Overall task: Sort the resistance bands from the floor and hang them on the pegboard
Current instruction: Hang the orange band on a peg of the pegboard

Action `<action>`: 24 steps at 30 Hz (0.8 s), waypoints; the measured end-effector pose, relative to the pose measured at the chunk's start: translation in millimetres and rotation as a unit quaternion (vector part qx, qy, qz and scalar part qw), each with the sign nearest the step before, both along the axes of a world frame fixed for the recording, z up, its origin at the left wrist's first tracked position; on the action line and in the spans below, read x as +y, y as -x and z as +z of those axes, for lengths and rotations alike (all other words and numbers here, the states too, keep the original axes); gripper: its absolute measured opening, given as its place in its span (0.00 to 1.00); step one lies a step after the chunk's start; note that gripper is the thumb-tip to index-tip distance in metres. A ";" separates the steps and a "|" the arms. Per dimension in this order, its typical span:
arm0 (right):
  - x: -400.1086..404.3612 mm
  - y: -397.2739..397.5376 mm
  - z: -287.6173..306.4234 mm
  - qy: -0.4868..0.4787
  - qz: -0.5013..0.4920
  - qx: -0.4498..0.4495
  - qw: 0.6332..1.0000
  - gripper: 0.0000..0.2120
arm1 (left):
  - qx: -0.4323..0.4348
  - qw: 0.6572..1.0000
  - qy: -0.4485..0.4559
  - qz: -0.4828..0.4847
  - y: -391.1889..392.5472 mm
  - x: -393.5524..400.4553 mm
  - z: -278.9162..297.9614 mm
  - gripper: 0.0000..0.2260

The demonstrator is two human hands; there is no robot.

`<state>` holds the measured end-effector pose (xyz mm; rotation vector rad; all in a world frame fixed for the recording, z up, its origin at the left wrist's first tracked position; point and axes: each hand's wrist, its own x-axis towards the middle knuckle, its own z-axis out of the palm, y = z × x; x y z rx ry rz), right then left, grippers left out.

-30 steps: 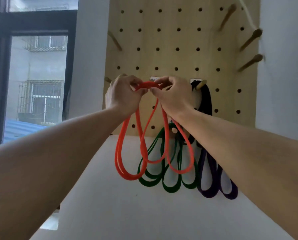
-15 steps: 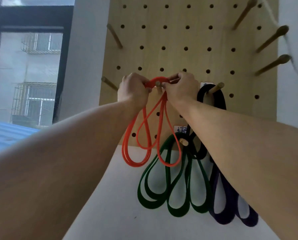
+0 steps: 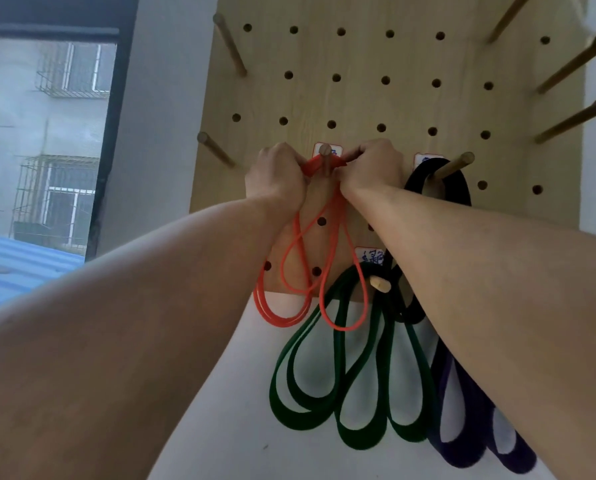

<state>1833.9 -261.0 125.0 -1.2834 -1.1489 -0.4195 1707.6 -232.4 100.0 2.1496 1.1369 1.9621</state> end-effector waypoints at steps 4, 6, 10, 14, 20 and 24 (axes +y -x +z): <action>5.4 -0.5 -2.9 0.002 -0.023 -0.020 1.000 0.09 | 0.015 0.999 -0.032 -0.006 -3.3 3.6 -14.9 0.11; 3.8 -0.7 -3.7 0.019 -0.032 -0.046 0.998 0.08 | 0.042 0.998 -0.049 0.008 0.6 5.5 -18.8 0.12; -0.2 -0.5 -9.1 0.061 -0.055 -0.098 0.992 0.13 | 0.054 0.994 -0.067 0.063 10.9 10.5 -8.9 0.14; -4.4 0.1 -23.6 0.080 -0.078 -0.127 0.985 0.20 | 0.103 0.990 -0.060 0.072 4.9 14.1 -15.9 0.17; -17.1 -2.1 -41.2 0.122 -0.114 -0.184 0.969 0.33 | 0.179 0.975 -0.069 0.115 15.0 14.1 -21.7 0.27; -14.0 4.1 -55.2 0.105 -0.112 -0.185 0.971 0.29 | 0.169 0.983 -0.030 0.069 9.1 10.4 -23.2 0.27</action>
